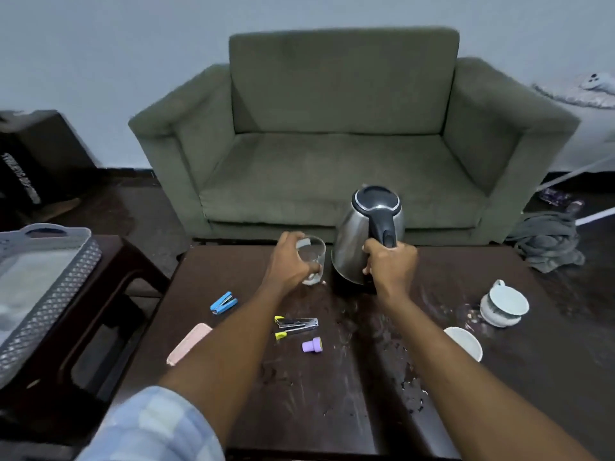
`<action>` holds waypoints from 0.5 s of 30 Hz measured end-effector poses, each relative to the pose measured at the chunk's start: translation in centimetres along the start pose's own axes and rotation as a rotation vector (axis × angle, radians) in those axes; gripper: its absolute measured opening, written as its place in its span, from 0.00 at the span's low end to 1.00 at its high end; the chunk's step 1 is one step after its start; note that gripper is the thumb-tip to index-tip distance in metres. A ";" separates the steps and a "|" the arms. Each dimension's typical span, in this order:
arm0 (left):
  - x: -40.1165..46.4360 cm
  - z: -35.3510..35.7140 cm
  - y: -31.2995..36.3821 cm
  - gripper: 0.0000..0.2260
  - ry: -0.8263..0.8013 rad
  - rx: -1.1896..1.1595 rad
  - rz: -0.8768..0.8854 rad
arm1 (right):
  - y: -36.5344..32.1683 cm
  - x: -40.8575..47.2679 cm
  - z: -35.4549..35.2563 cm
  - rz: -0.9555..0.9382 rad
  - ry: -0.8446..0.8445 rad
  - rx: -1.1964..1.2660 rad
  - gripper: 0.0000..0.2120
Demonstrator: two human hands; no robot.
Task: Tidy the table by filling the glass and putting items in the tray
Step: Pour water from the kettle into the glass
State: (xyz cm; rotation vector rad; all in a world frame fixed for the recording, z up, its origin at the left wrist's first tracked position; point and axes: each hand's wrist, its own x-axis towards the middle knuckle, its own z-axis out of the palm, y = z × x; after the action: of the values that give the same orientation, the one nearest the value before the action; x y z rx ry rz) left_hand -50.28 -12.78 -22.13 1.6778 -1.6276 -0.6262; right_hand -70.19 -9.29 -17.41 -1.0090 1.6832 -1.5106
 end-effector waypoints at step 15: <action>-4.3 -0.8 2.7 0.50 -0.228 0.122 -0.090 | 0.8 -7.8 -5.2 -0.022 0.038 -0.181 0.21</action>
State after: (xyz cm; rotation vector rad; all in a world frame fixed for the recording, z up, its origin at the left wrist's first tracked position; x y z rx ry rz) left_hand -51.81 -8.26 -20.06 1.8312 -1.7880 -0.8020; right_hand -70.93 0.06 -17.80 -1.1012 1.8680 -1.4180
